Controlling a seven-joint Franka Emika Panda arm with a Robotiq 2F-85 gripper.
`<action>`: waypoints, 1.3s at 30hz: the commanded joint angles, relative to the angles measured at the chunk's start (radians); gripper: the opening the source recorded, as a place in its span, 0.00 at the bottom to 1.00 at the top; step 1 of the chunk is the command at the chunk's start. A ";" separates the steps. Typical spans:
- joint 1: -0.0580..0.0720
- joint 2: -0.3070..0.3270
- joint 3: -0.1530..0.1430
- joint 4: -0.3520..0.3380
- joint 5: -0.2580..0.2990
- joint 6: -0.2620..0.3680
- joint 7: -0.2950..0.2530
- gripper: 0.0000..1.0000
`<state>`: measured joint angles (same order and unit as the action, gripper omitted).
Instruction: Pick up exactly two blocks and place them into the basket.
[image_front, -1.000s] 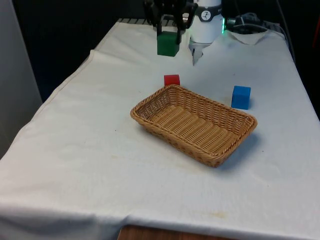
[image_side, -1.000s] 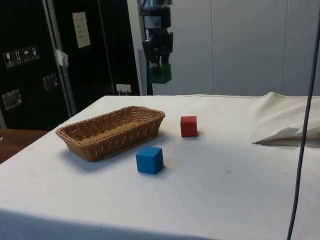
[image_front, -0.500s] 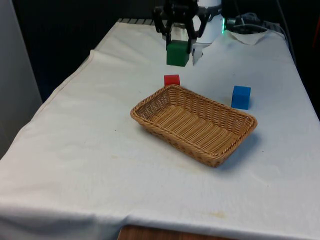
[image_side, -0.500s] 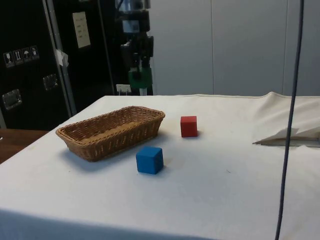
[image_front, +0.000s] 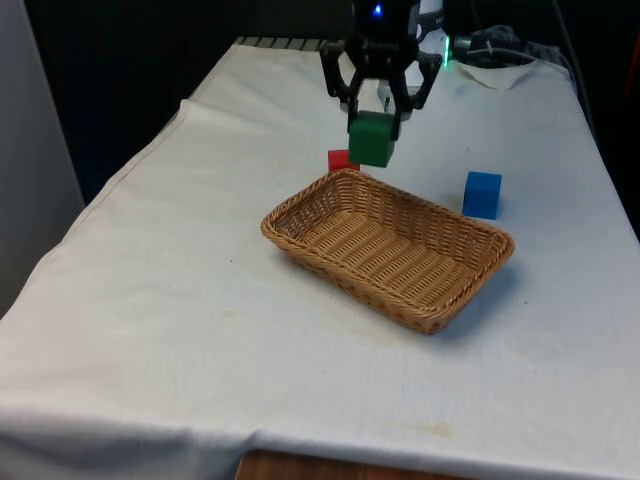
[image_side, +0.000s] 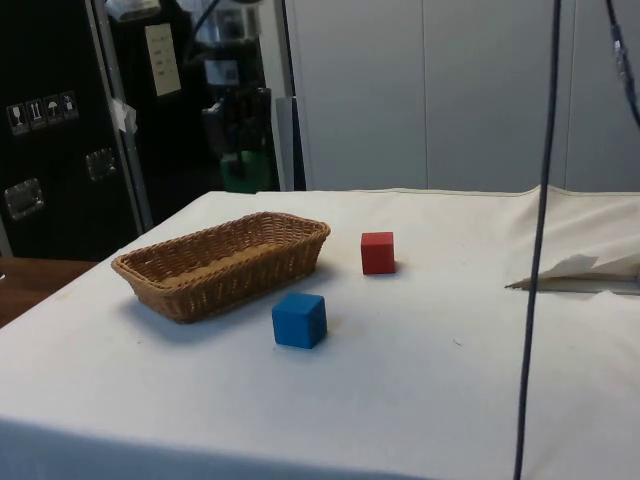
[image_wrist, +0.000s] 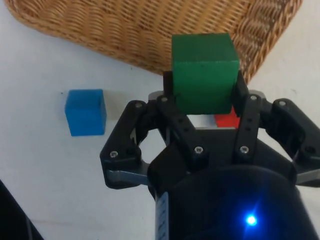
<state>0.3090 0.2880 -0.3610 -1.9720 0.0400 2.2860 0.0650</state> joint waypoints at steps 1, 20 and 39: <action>-0.001 0.018 0.006 0.022 0.010 -0.014 0.002 0.00; -0.002 0.246 0.055 0.208 0.081 0.024 0.015 0.00; -0.004 0.345 0.095 0.229 0.138 0.132 0.021 0.08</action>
<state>0.3090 0.6240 -0.2730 -1.7500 0.1660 2.4110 0.0870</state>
